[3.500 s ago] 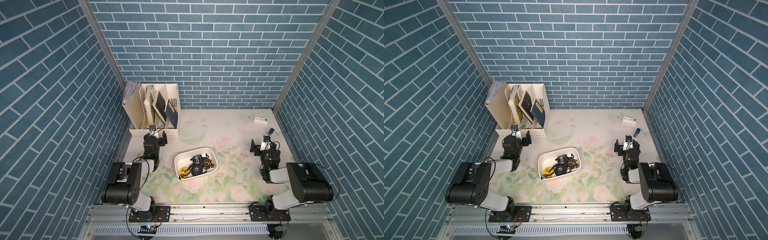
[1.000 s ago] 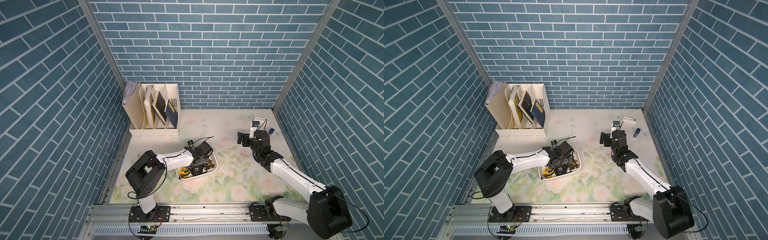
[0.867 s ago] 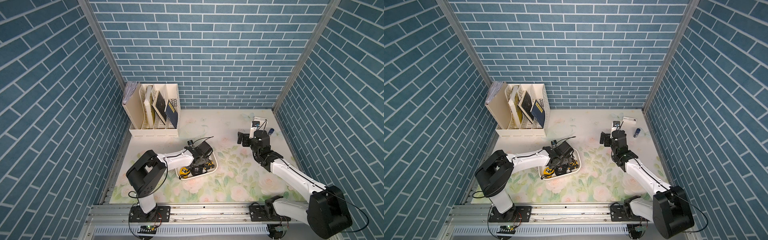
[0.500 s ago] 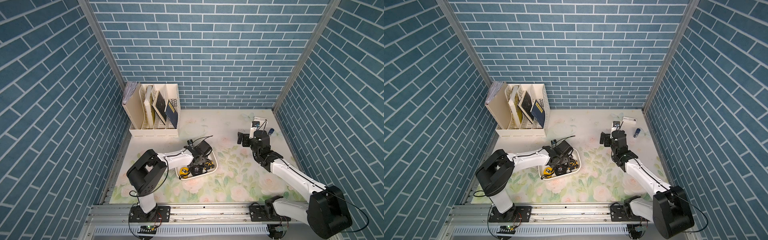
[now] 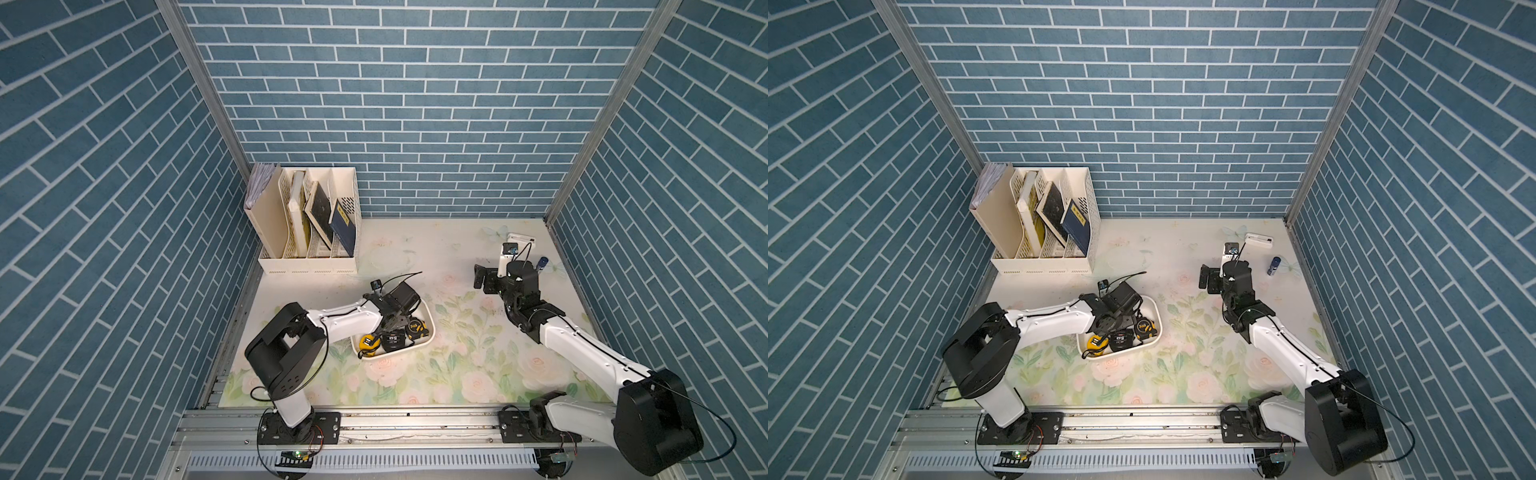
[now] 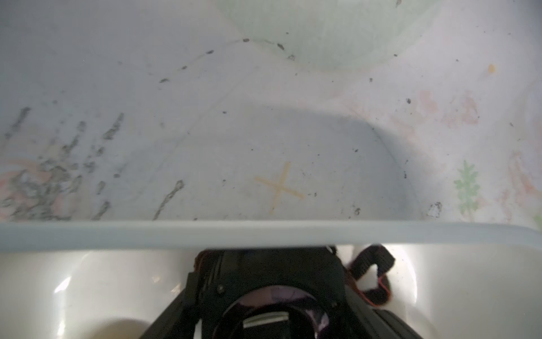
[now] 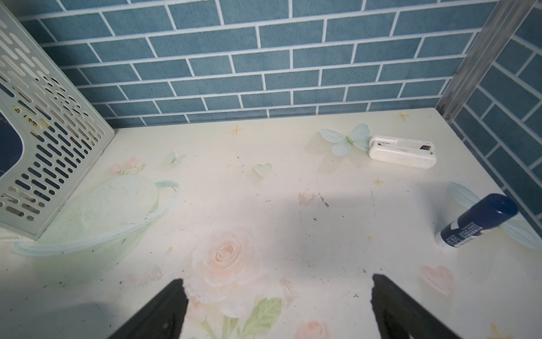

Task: Take the tape measure out of the storage box
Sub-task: Pick up the tape measure from the storage box.

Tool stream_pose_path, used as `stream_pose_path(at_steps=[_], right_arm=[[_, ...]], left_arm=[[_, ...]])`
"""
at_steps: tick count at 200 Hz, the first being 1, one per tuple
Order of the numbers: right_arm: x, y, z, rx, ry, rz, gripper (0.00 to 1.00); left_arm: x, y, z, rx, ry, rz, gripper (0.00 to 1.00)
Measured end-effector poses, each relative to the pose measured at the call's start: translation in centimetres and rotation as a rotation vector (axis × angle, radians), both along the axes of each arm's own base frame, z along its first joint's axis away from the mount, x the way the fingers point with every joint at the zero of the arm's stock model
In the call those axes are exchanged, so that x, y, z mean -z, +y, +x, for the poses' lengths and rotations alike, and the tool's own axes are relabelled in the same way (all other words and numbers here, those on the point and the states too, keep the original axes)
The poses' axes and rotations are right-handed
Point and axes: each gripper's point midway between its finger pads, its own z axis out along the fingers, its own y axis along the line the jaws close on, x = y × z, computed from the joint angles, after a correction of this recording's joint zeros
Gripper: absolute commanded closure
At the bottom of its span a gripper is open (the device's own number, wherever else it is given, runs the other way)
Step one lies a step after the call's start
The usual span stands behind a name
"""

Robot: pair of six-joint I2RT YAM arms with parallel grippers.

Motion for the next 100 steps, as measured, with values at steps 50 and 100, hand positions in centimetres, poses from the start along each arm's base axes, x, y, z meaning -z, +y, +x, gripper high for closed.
stream_pose_path(at_steps=[50,100], right_arm=[[0.4,0.6,-0.4,-0.038,0.011,0.016,0.00],[-0.7,1.7,-1.3,-0.108,-0.010,0.069,0.00]], left_arm=[[-6.4,-0.2,0.8,-0.001,-0.133,-0.091,1.00],[-12.6,-1.6,1.4,0.052,-0.272,-0.239,1.00]])
